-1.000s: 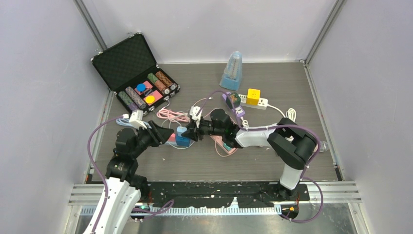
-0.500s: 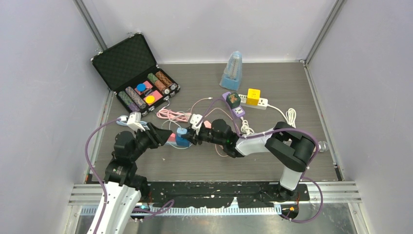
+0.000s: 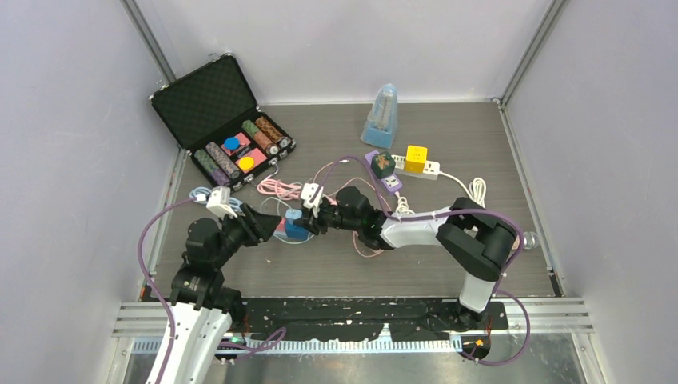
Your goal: Insert the plug
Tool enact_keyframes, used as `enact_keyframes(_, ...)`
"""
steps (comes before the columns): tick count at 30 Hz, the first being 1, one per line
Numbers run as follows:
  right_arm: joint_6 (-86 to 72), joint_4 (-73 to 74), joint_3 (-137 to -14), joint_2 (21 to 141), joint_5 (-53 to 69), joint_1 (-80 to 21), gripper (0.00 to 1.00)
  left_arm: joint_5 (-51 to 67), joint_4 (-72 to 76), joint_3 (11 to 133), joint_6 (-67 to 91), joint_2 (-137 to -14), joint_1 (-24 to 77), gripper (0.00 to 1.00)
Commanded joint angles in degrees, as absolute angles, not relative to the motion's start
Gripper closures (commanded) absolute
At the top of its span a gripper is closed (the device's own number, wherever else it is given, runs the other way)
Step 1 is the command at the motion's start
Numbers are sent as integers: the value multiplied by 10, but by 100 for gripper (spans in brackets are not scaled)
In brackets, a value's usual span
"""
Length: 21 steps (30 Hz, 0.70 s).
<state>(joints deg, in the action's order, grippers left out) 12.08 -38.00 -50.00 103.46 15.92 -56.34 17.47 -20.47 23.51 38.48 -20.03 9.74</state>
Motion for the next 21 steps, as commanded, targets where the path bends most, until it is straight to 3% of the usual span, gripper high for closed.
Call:
enact_keyframes(1, 108, -99, -484, 1082, 134, -570, 94, 164, -210, 255, 371, -191, 98, 45)
enact_keyframes(3, 102, -72, -512, 1054, 126, -566, 91, 162, -212, 257, 370, -190, 98, 45)
enact_keyframes(5, 100, -50, -544, 1026, 121, -562, 77, 159, -213, 259, 368, -190, 98, 44)
enact_keyframes(6, 102, -33, -557, 1009, 123, -560, 60, 157, -213, 261, 368, -190, 98, 44)
enact_keyframes(8, 102, -15, -590, 987, 125, -560, 41, 154, -216, 263, 366, -190, 98, 44)
enact_keyframes(14, 85, -5, -642, 917, 178, -559, 0, 141, -238, 277, 358, -187, 98, 40)
enact_keyframes(21, 61, -44, -585, 752, 121, -559, 5, 95, -322, 310, 346, -153, 98, 16)
